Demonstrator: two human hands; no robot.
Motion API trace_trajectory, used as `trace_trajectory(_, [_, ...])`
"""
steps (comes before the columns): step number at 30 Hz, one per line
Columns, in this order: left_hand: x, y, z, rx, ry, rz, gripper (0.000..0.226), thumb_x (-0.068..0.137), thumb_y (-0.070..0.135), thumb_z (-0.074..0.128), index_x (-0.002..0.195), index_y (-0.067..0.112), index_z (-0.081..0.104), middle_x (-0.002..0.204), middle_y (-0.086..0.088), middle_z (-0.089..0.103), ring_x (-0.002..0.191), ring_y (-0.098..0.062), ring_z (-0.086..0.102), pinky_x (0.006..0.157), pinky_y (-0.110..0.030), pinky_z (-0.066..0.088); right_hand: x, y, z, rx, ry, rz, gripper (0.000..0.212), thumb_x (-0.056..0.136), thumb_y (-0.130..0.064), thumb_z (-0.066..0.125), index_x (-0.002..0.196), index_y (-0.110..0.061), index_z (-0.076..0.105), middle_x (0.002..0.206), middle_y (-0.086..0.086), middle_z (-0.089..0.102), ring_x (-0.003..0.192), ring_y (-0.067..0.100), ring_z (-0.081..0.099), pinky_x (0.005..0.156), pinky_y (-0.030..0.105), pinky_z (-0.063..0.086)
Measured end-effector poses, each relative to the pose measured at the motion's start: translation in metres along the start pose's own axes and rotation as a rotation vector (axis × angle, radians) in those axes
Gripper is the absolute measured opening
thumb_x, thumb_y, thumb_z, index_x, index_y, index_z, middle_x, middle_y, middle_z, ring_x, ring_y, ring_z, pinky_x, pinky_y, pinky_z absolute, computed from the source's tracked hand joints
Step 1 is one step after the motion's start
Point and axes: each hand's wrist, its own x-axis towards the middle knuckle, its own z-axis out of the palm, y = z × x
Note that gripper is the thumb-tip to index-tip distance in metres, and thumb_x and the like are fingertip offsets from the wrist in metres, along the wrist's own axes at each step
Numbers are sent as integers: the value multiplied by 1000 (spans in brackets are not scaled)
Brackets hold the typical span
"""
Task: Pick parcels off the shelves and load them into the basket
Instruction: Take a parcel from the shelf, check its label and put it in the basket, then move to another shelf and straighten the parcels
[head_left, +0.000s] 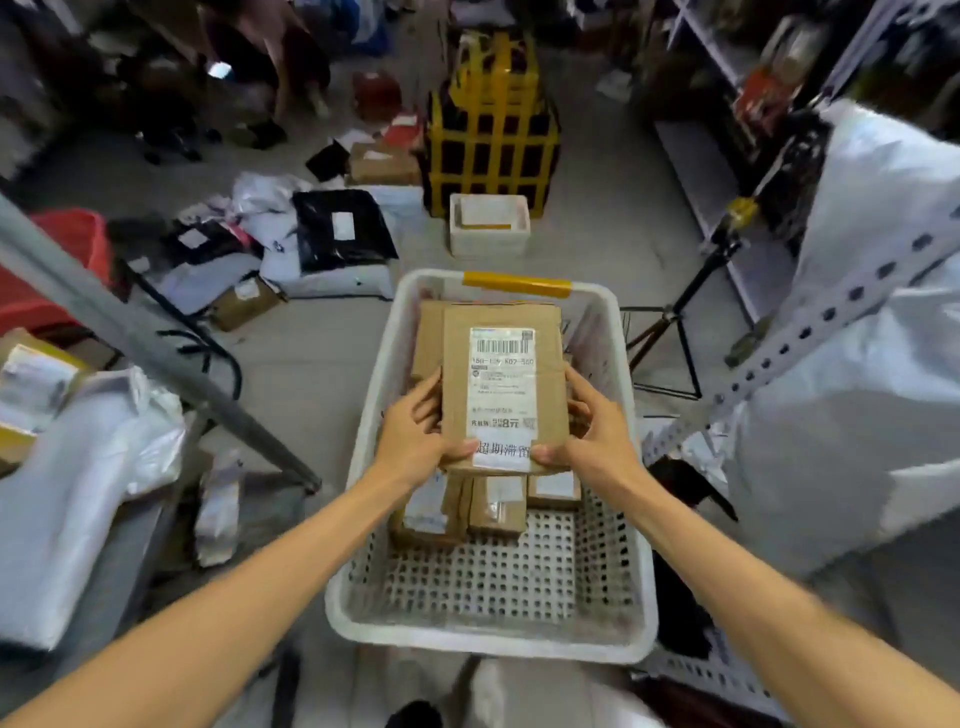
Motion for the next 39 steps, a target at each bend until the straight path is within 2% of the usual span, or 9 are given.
trace_trajectory(8, [17, -154, 3, 22, -108, -375, 104, 56, -22, 78, 144, 16, 38, 140, -10, 50, 127, -23, 49, 105, -46, 43, -20, 137, 41, 36, 39, 364, 102, 68, 19, 70, 146, -34, 30, 121, -7, 60, 107, 5, 56, 70, 19, 55])
trace_trajectory(13, [25, -208, 25, 66, -195, -496, 111, 56, -19, 79, 148, 22, 32, 142, -6, 47, 132, -19, 43, 108, -35, 39, -32, 196, 43, 41, 120, 454, 98, 65, 24, 64, 142, -32, 40, 137, -6, 55, 117, 11, 55, 89, 38, 56])
trace_trajectory(16, [26, -233, 48, 50, -190, -540, 106, 61, -21, 75, 147, 22, 31, 140, -7, 49, 127, -17, 46, 100, -31, 46, -32, 220, 34, 13, 171, 529, 103, 66, 25, 63, 149, -28, 33, 146, -6, 47, 128, 17, 50, 91, 37, 55])
trace_trajectory(19, [26, -256, 70, 48, -189, -600, 98, 68, -20, 69, 144, 30, 32, 138, -5, 51, 123, -17, 49, 90, -34, 54, -30, 237, 34, -42, 184, 586, 103, 73, 23, 59, 150, -35, 21, 130, -16, 52, 103, 3, 59, 80, 22, 57])
trace_trajectory(26, [39, -276, 79, 113, -182, -605, 94, 70, -17, 70, 140, 34, 33, 135, 0, 51, 123, -14, 47, 98, -38, 49, -20, 261, 44, -195, 192, 572, 101, 72, 14, 56, 153, -34, 19, 133, -7, 55, 123, 15, 53, 101, 45, 49])
trace_trajectory(29, [39, -270, 73, 143, -214, -572, 94, 68, -17, 72, 139, 32, 34, 129, 5, 50, 117, -7, 44, 91, -23, 46, -30, 263, 44, -96, 229, 587, 103, 70, 18, 64, 150, -36, 28, 142, -9, 50, 129, 13, 48, 96, 41, 53])
trace_trajectory(33, [25, -263, 57, 107, -141, -622, 83, 68, -11, 76, 132, 26, 37, 128, -5, 55, 111, -15, 55, 89, -32, 53, -39, 257, 40, -37, 185, 548, 103, 67, 26, 62, 146, -36, 36, 142, -12, 48, 131, 9, 45, 94, 27, 52])
trace_trajectory(36, [28, -260, 45, 7, -37, -712, 92, 70, 2, 81, 143, 21, 28, 121, -9, 59, 107, -22, 60, 90, -42, 53, -27, 247, 33, -11, 58, 513, 106, 65, 25, 63, 142, -45, 40, 135, -17, 54, 127, 9, 50, 96, 41, 53])
trace_trajectory(39, [30, -261, 40, -27, -45, -756, 82, 75, -1, 76, 143, 17, 34, 117, -6, 65, 109, -23, 62, 95, -46, 50, -5, 232, 32, -141, -96, 472, 106, 63, 17, 66, 140, -50, 38, 120, -25, 60, 116, 5, 57, 87, 29, 54])
